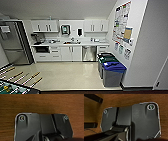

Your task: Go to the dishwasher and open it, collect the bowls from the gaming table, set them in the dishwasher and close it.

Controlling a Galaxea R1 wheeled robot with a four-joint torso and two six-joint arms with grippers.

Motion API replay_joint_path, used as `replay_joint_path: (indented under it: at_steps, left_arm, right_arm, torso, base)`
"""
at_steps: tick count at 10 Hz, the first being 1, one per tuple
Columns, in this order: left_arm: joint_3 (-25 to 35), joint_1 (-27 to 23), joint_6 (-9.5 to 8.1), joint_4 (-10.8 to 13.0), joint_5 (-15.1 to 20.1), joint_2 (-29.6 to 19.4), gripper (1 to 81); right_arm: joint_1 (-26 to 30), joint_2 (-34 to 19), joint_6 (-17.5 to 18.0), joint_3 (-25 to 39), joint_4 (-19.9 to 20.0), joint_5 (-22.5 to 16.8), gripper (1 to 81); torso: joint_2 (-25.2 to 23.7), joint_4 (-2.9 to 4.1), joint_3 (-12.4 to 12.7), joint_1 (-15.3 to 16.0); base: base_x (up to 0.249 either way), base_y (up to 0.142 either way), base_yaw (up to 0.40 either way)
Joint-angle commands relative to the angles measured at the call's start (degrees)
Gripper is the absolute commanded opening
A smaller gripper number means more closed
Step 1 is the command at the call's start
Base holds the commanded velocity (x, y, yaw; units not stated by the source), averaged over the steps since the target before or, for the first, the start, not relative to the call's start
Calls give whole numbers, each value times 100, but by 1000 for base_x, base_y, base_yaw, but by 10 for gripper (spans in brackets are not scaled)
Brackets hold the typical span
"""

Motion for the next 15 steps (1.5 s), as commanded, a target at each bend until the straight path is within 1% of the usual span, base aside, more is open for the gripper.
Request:
replay_joint_path:
  at_steps: [1, 4, 15]
  left_arm:
    - [33, -355, 1, 14, 262, -19, 811]
    - [33, -355, 1, 5, 254, -28, 811]
    - [33, -354, 1, 5, 254, -28, 811]
  right_arm:
    - [308, -44, 4, 43, 66, -288, 811]
    - [308, -44, 4, 43, 66, -288, 811]
    - [317, -36, 4, 52, 66, -279, 811]
  torso:
    - [0, 0, 0, 0]
    - [0, 0, 2, 0]
    - [1, 0, 0, 2]
  base:
    - [159, 65, 0]
    - [161, 65, 0]
    - [176, 0, 0]
